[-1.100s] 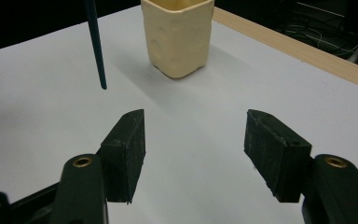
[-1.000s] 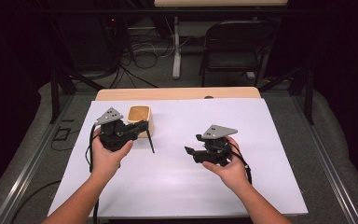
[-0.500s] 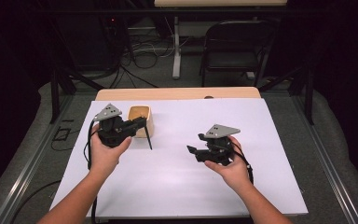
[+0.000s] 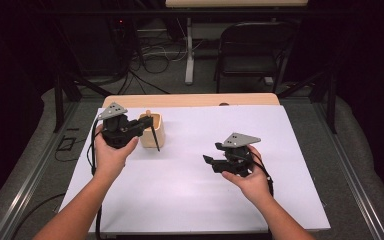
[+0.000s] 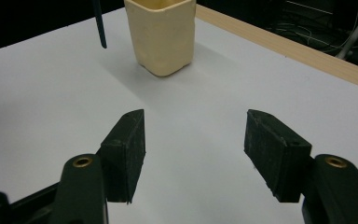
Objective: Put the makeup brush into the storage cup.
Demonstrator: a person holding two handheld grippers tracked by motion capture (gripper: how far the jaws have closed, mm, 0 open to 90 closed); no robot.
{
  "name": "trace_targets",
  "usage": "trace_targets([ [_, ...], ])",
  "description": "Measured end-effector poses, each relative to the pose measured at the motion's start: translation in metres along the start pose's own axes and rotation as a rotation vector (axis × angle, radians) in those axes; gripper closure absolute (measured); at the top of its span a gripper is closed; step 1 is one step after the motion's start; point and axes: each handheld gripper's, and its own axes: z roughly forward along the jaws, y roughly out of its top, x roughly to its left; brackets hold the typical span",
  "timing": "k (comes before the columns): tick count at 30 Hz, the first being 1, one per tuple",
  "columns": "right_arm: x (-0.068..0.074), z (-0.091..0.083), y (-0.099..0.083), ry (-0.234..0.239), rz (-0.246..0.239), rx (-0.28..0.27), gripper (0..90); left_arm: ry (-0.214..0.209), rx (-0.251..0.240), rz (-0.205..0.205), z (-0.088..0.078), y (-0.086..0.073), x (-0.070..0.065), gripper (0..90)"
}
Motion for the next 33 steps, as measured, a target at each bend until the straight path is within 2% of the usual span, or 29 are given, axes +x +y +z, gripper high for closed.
trace_targets([
  [23,-0.001,0.002,-0.002,-0.002,0.002,0.004,38.1,0.046,-0.010,-0.004,0.007,0.007,0.012,83.8],
  [33,-0.001,0.003,-0.002,-0.002,0.003,0.001,38.1,0.085,-0.025,-0.006,0.011,0.015,0.019,83.8],
])
